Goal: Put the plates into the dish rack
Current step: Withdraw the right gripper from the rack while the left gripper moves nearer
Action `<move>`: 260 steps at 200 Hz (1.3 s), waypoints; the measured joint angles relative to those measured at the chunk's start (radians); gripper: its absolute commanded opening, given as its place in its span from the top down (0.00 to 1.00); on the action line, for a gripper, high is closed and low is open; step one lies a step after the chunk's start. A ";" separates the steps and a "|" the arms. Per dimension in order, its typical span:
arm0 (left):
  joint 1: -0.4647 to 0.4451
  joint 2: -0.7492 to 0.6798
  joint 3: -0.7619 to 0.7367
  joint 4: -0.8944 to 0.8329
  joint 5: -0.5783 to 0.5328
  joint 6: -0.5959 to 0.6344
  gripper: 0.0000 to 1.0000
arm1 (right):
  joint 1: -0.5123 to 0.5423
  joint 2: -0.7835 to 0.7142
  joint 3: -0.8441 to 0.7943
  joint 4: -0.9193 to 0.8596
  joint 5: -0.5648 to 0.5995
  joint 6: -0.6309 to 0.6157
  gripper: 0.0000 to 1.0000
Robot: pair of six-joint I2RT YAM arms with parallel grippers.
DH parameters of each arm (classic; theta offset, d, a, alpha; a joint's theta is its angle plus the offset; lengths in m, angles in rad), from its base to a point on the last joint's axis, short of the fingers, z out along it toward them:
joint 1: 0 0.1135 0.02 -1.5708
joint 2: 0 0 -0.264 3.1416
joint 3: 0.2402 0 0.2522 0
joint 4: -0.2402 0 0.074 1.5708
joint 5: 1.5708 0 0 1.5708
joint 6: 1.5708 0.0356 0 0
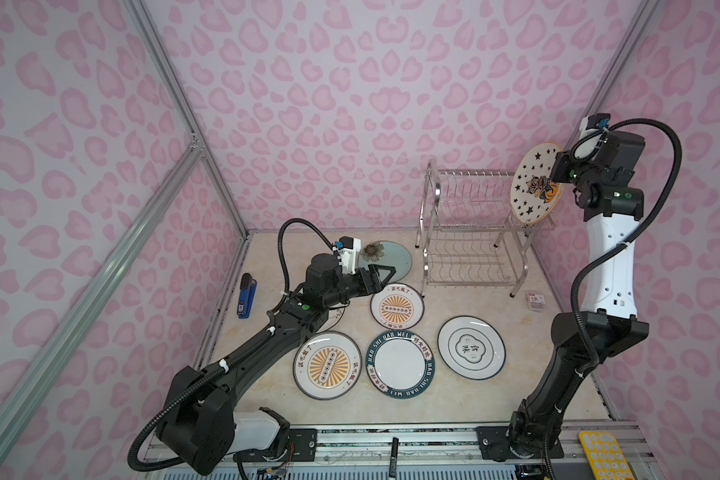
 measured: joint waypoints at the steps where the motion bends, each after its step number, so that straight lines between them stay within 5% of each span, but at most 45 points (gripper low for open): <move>1: 0.000 0.000 0.000 0.000 0.000 0.000 0.21 | 0.000 0.001 0.001 0.000 0.000 0.000 0.90; 138: 0.003 -0.002 0.003 -0.004 -0.001 0.002 0.19 | 0.007 -0.033 -0.015 0.022 -0.011 0.046 0.27; 186: 0.005 -0.016 0.000 -0.006 -0.008 0.001 0.19 | 0.008 -0.158 -0.099 0.037 0.043 0.053 0.06; 218: 0.021 -0.050 -0.003 -0.045 -0.026 0.019 0.19 | 0.008 -0.351 -0.277 0.106 0.060 0.078 0.03; 260: 0.108 -0.146 0.003 -0.172 -0.056 0.093 0.19 | 0.032 -0.720 -0.777 0.277 0.014 0.181 0.03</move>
